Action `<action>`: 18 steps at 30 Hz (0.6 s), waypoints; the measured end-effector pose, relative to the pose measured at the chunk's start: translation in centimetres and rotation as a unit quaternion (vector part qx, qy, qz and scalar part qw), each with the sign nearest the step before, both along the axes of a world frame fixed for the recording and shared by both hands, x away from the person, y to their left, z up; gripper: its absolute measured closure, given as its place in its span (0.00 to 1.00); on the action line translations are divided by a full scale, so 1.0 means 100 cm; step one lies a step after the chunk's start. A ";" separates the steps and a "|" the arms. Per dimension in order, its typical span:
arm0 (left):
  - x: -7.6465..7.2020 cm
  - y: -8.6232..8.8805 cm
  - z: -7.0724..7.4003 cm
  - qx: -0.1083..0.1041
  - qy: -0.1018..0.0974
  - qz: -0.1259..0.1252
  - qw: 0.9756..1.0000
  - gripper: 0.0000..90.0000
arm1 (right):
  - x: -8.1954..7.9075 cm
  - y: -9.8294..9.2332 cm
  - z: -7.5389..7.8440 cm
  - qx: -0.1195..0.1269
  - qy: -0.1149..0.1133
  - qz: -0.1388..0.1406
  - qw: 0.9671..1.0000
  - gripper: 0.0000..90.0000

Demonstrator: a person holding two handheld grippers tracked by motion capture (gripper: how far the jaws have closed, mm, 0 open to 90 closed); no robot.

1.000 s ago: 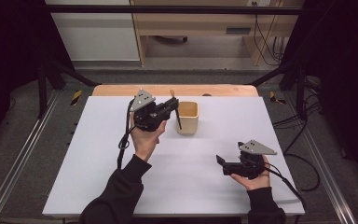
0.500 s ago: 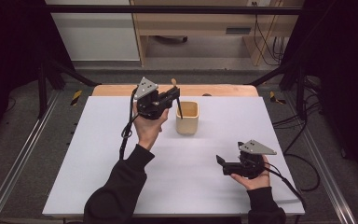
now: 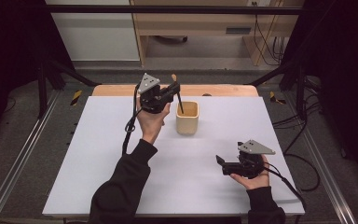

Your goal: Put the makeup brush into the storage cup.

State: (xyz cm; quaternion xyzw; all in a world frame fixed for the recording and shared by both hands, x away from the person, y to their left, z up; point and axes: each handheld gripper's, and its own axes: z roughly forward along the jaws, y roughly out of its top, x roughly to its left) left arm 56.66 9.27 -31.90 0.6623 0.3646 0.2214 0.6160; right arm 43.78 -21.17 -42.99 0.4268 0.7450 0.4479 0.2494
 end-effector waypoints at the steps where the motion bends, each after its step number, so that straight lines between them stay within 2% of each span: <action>1: 0.000 0.000 0.000 0.000 0.000 0.000 1.000 0.93 | 0.000 0.000 0.000 -0.002 0.000 0.000 1.000 0.05; 18: 0.019 -0.001 -0.017 0.001 0.010 0.008 1.000 0.93 | 0.000 0.002 -0.002 -0.004 0.004 0.002 1.000 0.05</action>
